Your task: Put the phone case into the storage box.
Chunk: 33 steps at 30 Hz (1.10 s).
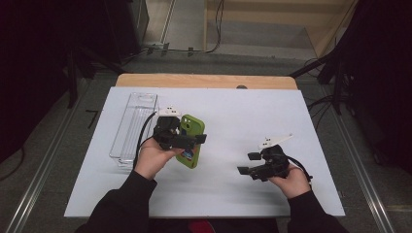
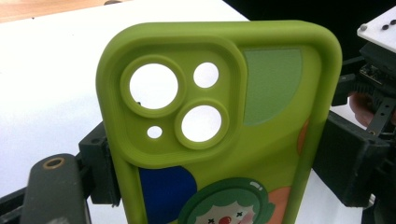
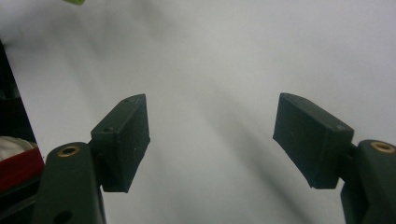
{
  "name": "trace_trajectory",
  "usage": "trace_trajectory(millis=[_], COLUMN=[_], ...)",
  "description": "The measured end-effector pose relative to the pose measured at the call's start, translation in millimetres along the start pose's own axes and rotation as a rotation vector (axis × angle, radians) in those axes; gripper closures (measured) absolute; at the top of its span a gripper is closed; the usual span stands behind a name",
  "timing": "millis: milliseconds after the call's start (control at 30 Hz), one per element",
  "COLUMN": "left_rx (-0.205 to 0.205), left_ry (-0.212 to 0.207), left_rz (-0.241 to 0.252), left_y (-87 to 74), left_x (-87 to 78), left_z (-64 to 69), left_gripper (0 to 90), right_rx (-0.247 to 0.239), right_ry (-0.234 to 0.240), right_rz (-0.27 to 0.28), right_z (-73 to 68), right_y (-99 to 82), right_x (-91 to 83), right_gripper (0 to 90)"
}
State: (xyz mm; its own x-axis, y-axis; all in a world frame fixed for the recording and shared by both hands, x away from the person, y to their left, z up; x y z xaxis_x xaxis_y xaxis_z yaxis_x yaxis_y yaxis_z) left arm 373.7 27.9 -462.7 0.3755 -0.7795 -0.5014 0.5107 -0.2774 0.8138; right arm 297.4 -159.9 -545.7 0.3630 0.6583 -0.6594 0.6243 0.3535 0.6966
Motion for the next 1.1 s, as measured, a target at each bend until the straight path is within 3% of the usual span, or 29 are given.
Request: trace_trajectory(millis=[367,600,1100], left_rx=[-0.025,-0.039,-0.068], left_ry=[-0.013,-0.014,0.016], left_rz=[-0.003,-0.010,-0.003], left_y=[3.9,5.8,15.9], left_x=[-10.2,-14.3,-31.9], left_z=[-6.1,-8.0,-13.4], left_gripper=[17.3,17.3,17.3], right_rx=[0.050,0.066,0.077], right_ry=[-0.041,-0.054,-0.057], right_rz=[0.020,0.013,0.008], right_z=[13.6,14.6,14.6], right_y=[-20.6,-32.9,-38.2], right_x=[-10.7,-13.9,-12.9], right_gripper=[24.6,24.6,24.6])
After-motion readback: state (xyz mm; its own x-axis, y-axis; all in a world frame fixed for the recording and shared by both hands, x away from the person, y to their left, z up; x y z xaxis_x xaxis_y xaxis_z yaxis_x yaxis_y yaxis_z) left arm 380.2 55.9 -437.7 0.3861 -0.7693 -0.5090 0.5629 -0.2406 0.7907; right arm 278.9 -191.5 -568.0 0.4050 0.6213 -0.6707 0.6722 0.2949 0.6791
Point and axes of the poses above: each handheld gripper's, and its own axes: x roughly forward along the jaws, y roughly out of its top, z roughly to its right, the point moved 10 cm from there along x, roughly forward along the jaws, and after that the axes turned 4 degrees about z, right-handed, at the moved point
